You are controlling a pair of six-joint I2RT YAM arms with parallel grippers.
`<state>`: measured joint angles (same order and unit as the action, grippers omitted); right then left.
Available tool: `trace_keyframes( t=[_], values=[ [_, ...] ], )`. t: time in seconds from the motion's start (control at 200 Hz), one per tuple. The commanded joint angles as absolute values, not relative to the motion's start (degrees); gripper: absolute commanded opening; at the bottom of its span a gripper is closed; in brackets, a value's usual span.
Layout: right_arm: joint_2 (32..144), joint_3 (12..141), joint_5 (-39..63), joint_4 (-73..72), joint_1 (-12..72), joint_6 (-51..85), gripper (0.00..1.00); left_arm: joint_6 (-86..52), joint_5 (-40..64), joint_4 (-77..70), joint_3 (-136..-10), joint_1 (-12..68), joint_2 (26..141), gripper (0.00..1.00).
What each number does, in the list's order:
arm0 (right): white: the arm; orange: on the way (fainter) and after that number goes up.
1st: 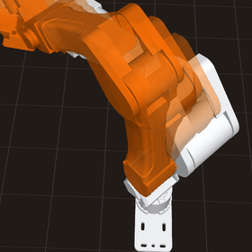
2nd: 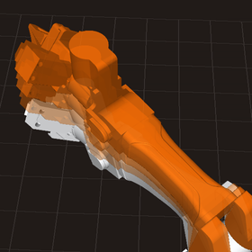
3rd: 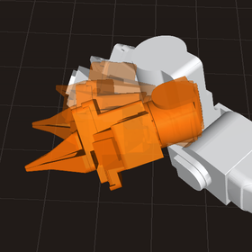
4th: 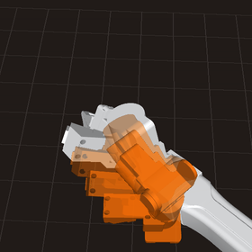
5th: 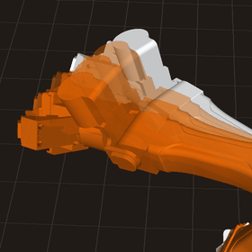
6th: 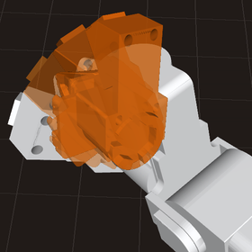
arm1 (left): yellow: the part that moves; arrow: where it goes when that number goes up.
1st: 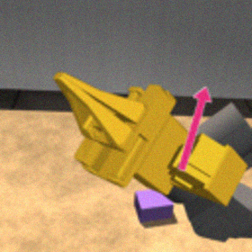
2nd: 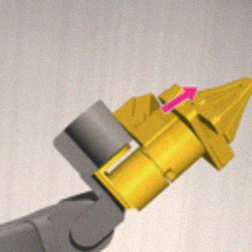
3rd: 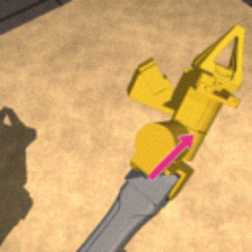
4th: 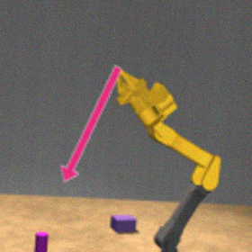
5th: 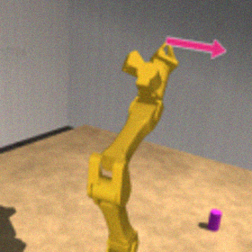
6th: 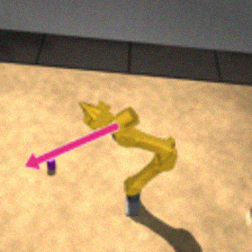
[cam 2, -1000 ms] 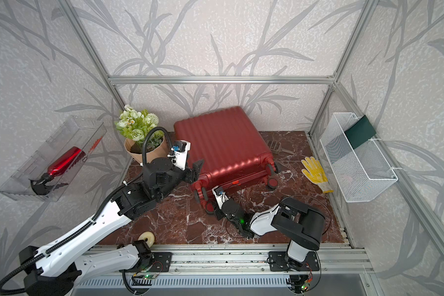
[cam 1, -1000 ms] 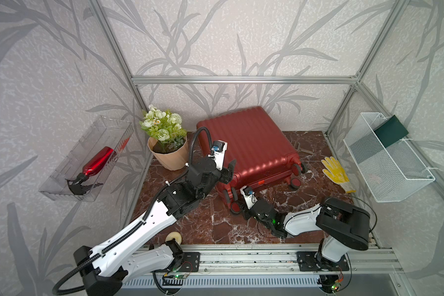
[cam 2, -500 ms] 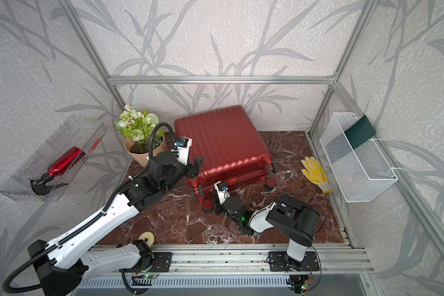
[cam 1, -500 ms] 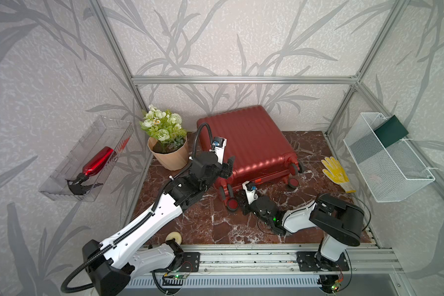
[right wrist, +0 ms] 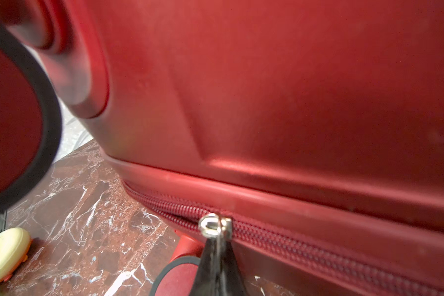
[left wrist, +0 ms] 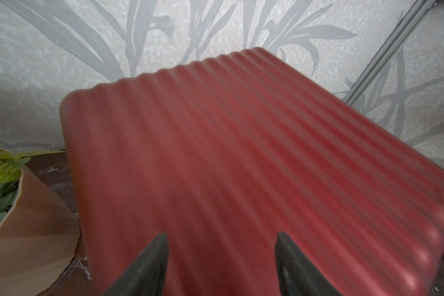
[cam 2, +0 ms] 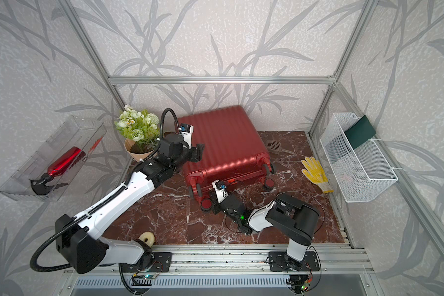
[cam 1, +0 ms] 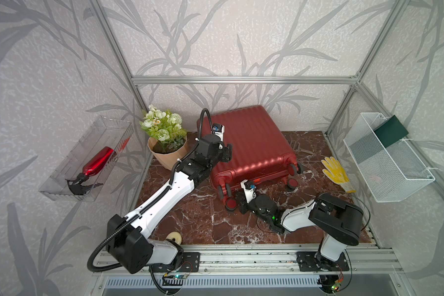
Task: Open the suitcase zippers
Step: Adjust the suitcase at the center of the board.
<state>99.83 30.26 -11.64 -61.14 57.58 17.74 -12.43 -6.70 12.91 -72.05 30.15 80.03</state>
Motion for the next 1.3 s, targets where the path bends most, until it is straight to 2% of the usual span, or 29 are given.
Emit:
trace_keyframes(
  t=[0.0,0.105,0.2,0.325,0.475,0.67,0.76,0.88,0.96,1.03,1.09,1.296],
  values=[
    [98.09,31.20,-12.43,-64.45,56.96,16.98,0.00,-14.06,-3.36,12.82,-73.65,29.23,81.12,0.65],
    [93.88,32.19,-13.45,-57.32,57.00,15.60,0.00,-13.89,-0.32,13.17,-73.52,29.10,82.12,0.62],
    [89.47,35.14,-15.95,-43.79,56.95,14.18,0.00,-13.36,0.66,14.31,-73.25,29.14,82.78,0.57],
    [85.13,39.79,-20.87,-25.70,56.98,13.19,0.00,-11.97,0.70,15.04,-71.91,29.11,82.82,0.46],
    [81.89,42.51,-25.91,-12.51,56.54,14.04,0.00,-10.57,-0.24,16.98,-71.33,29.14,83.58,0.35],
    [76.94,41.58,-25.42,-5.06,52.92,15.37,0.00,-8.98,-1.15,18.13,-70.51,29.16,84.35,0.22],
    [73.71,40.67,-24.41,-2.33,50.28,15.41,0.00,-8.52,-1.41,18.59,-70.73,29.09,85.01,0.12],
    [70.15,39.75,-20.47,0.41,45.42,14.83,0.00,-8.06,-0.92,18.87,-70.81,29.17,85.89,0.02],
    [69.01,39.77,-16.82,1.73,42.53,14.19,0.00,-7.96,-0.07,18.82,-70.91,29.10,86.22,0.00],
    [68.27,39.61,-12.38,1.60,40.87,13.92,0.00,-8.03,2.19,18.39,-71.23,29.22,85.56,0.02],
    [67.40,38.67,-8.55,-0.47,40.63,13.34,0.00,-8.65,3.55,18.91,-72.35,29.82,84.50,0.09],
    [68.70,38.31,2.16,-4.48,41.16,14.65,0.00,-20.23,3.56,23.21,-72.56,34.48,76.32,0.56]
  ],
)
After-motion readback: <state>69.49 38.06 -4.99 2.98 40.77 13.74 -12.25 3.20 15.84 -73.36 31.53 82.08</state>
